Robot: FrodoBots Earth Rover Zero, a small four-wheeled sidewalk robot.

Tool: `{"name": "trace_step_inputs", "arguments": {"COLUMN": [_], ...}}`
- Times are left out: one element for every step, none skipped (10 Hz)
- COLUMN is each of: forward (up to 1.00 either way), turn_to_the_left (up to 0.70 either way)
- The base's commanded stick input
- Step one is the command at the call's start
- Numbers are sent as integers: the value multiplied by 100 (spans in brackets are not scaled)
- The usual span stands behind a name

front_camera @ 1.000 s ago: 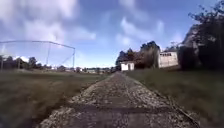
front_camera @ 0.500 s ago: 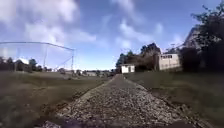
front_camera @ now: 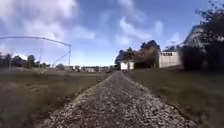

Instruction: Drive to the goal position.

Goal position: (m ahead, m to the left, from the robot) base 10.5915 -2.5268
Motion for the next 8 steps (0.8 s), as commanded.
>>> {"name": "trace_step_inputs", "arguments": {"forward": [85,85,85,85,85,85,85,85], "turn_to_the_left": [0,0,0,0,0,0,0,0]}}
